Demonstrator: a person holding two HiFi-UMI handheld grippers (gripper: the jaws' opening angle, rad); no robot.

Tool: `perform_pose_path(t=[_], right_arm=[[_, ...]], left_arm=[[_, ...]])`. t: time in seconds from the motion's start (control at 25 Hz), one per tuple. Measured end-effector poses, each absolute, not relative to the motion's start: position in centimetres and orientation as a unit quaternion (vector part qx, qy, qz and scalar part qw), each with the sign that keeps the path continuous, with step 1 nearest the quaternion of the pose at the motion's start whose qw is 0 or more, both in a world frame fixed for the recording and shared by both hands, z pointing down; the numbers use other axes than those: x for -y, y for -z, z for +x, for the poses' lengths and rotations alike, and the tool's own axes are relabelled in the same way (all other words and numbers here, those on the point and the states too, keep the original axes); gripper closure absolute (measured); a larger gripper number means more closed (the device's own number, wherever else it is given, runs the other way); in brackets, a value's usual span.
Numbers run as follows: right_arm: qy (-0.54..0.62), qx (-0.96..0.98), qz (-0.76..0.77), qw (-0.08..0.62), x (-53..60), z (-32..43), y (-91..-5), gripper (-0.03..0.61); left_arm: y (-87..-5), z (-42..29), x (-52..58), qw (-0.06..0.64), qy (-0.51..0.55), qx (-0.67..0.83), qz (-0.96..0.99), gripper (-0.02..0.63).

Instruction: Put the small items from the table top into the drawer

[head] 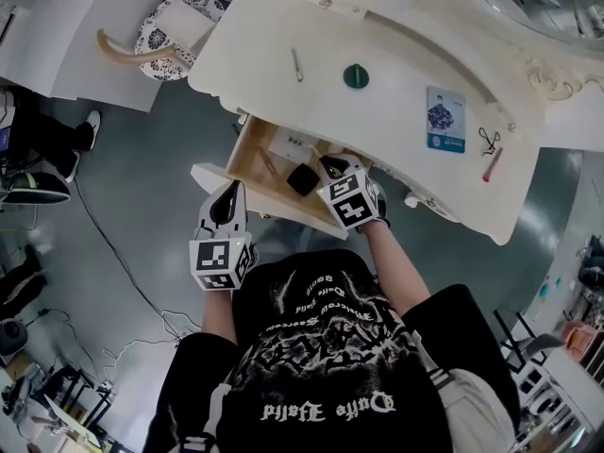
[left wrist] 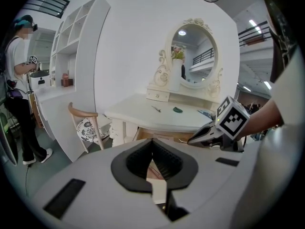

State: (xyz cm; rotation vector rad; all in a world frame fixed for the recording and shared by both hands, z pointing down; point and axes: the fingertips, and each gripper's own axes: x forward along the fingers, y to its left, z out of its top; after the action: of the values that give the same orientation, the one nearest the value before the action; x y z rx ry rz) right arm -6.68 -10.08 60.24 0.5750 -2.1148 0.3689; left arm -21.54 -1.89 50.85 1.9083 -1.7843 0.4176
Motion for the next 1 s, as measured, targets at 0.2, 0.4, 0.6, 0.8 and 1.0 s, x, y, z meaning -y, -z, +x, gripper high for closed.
perform_pose_path(t=[0.2, 0.4, 0.6, 0.8, 1.0], right_arm=[[-0.164, 0.848, 0.227, 0.449, 10.4, -8.0, -61.4, 0.546], [-0.178, 0.841, 0.225, 0.458, 10.8, -9.1, -63.2, 0.546], [-0.188, 0.835, 0.224, 0.466, 11.0, -10.5, -64.6, 0.546], [-0.190, 0.826, 0.224, 0.482, 11.4, -10.6, -66.3, 0.546], [-0.197, 0.817, 0.232, 0.489, 11.5, -10.0, -67.2, 0.546]], left_arm=[[-51.3, -21.8, 1.7, 0.255, -0.155, 0.655, 0.694, 0.598], [-51.3, -21.7, 2.1, 0.260, -0.145, 0.656, 0.694, 0.598], [-51.4, -22.3, 2.0, 0.263, -0.149, 0.659, 0.689, 0.598], [-51.2, -23.6, 1.9, 0.264, -0.151, 0.671, 0.676, 0.598], [-51.5, -24.4, 1.4, 0.270, -0.153, 0.679, 0.665, 0.598]])
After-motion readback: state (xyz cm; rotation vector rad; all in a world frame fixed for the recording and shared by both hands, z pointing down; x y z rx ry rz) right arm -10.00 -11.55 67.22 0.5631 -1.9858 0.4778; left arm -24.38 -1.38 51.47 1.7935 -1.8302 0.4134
